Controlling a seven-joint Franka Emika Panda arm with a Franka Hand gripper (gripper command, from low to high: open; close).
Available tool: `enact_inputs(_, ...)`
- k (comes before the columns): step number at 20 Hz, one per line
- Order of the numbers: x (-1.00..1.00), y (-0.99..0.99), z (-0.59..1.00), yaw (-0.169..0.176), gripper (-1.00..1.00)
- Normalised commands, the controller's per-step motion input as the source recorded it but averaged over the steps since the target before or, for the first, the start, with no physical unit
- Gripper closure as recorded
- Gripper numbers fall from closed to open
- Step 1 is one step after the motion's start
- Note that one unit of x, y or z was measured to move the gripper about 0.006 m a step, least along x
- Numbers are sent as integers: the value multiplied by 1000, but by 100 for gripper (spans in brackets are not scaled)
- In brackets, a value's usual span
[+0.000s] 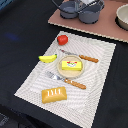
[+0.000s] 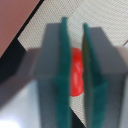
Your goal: Interact with the objects in diverse but meaningful ways.
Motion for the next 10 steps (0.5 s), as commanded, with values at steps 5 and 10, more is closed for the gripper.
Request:
enact_inputs(5,107,-399,0,-36,-100)
enact_inputs(10,150,-344,-30,-24,-100)
